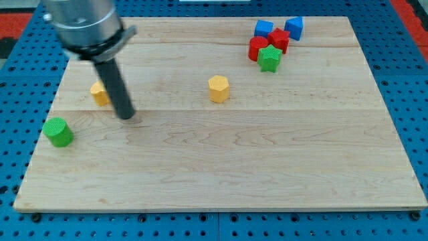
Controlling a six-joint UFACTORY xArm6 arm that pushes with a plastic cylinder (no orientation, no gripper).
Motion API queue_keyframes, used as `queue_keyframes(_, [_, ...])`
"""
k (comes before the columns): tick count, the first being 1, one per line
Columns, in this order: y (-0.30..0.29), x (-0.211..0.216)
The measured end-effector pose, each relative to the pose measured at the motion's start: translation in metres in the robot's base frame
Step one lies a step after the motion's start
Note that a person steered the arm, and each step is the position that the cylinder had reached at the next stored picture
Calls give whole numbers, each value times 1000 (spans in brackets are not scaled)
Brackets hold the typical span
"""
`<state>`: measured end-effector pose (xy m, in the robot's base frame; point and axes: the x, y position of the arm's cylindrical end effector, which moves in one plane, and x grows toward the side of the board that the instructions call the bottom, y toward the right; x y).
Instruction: Move the yellow hexagon to the bottom of the green star
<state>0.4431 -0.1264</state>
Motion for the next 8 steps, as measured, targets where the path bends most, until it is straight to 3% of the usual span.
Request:
queue_keyframes(1, [87, -49])
queue_keyframes(2, [142, -44])
queue_keyframes(3, [106, -13])
queue_keyframes(4, [146, -6])
queue_keyframes(6, [234, -38])
queue_keyframes(7, [240, -74])
queue_keyframes(8, [248, -67])
